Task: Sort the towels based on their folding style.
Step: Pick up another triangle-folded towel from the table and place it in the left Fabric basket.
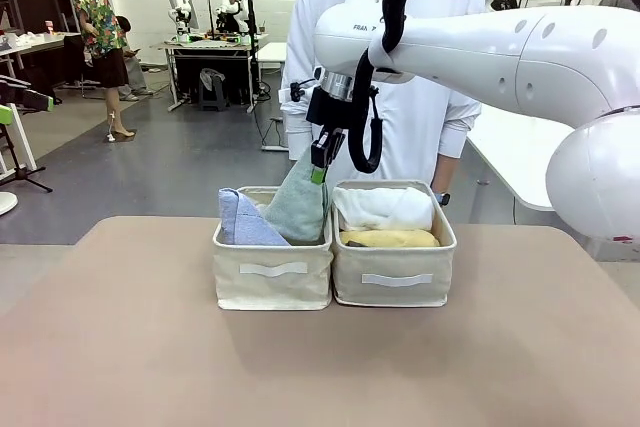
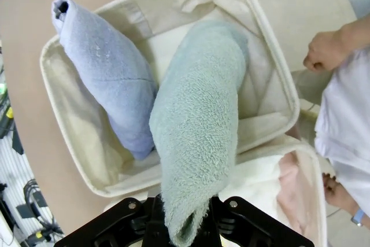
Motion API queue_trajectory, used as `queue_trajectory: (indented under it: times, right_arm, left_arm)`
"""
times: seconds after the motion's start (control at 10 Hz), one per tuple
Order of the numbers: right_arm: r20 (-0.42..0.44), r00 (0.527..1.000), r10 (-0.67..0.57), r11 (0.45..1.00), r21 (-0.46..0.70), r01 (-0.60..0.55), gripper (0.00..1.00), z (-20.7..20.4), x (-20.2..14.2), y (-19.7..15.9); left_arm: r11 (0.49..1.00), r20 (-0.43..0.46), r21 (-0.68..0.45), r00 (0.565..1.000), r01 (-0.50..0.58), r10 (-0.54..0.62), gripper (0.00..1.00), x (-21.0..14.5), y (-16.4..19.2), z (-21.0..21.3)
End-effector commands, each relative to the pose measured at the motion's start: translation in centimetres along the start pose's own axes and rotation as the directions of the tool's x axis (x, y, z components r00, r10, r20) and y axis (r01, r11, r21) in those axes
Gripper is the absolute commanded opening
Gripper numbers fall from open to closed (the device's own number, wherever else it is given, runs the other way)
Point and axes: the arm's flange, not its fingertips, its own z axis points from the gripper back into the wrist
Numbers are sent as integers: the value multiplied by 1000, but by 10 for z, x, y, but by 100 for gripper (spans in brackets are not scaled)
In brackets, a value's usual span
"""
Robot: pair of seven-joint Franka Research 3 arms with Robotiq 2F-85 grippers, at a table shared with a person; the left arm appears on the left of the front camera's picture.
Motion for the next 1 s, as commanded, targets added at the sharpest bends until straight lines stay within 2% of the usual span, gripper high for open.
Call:
queue_trajectory:
  times: [0.0, 0.9]
  right_arm:
    - [-11, 1000, 20, 999, 48, -20, 8, -8, 2, 1]
    - [-73, 996, 60, 988, 150, -49, 8, -37, 7, 4]
  left_arm:
    - [1000, 6, 2, 1000, 6, -6, 100, 1, -1, 1]
    - [1000, 6, 2, 1000, 6, -6, 100, 1, -1, 1]
